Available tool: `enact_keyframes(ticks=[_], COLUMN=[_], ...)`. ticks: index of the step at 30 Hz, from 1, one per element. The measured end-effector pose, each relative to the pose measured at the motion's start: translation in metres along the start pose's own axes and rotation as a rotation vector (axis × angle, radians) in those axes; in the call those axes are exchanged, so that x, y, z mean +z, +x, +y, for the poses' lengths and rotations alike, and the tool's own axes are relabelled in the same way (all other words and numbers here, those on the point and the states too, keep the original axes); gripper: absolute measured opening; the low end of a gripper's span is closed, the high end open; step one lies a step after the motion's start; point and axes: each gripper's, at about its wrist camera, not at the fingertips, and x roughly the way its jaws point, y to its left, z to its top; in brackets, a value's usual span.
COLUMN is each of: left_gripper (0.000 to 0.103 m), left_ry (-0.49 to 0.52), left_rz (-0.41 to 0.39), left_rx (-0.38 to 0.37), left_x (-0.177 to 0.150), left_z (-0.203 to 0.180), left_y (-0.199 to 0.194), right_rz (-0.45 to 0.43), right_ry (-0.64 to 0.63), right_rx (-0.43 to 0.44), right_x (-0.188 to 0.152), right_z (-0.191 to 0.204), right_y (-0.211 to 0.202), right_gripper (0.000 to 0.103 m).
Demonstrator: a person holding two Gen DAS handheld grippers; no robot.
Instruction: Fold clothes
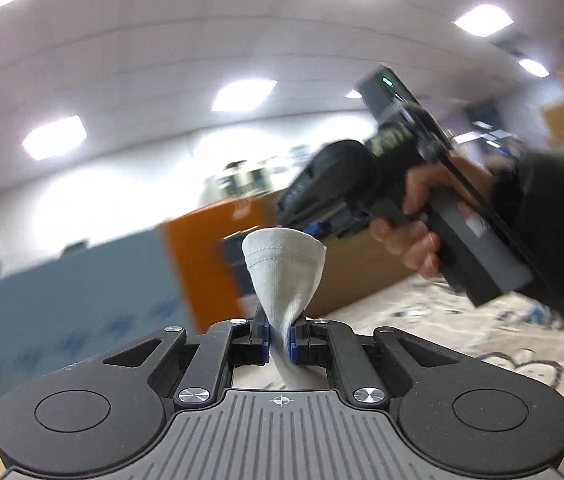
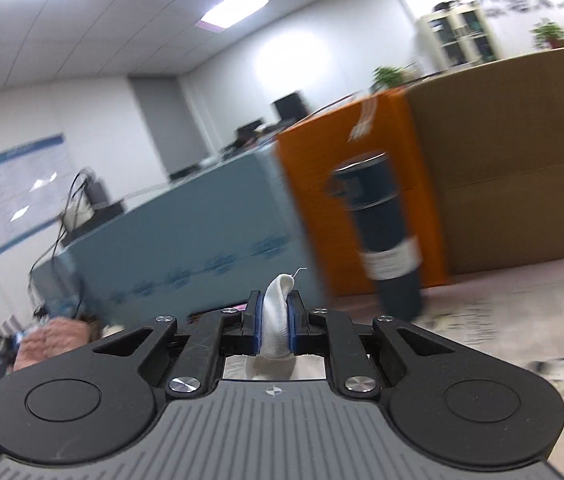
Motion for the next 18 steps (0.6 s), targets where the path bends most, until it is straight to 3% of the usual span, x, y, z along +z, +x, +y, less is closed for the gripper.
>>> enact_keyframes(ticks=[3,6,10,14,17,18], left_gripper=[0.008,0.008,0.008,0.009,0.014,0.015], left_ry=[-0.097,-0.199,-0.377,-0.523,-0.586,-0.605], left_rz=[0.072,0.174,0.295,0.337,0.369,0.374], left_rx=[0.085,0.119,0.077,0.019,0.000,-0.011], left_x=[-0.019,-0.043,-0.070,-0.081,-0.085,-0.089], left_z=[0.029,0.050,0.077,0.095,0.106,0.109], left_y=[-0.009,-0.014,-0.023,-0.024,-0.021,-0.022], right_rz=[0.097,0.223,0.367,0.447,0.443,0.437], right_ry=[-0.023,-0.069,-0.142,-0.152,-0.120,-0.099], right_rx=[0.029,0.022,-0.024,-0.045,-0.040,-0.034], right_x=[-0.010,-0.031,-0.063,-0.079,-0.081,-0.080], right_z=[0.031,0.059,0.090,0.105,0.108,0.109], right_y=[0.050,0.101,0.151,0.175,0.177,0.177], right_gripper=[0.011,0.011,0.011,0.011,0.024,0.043])
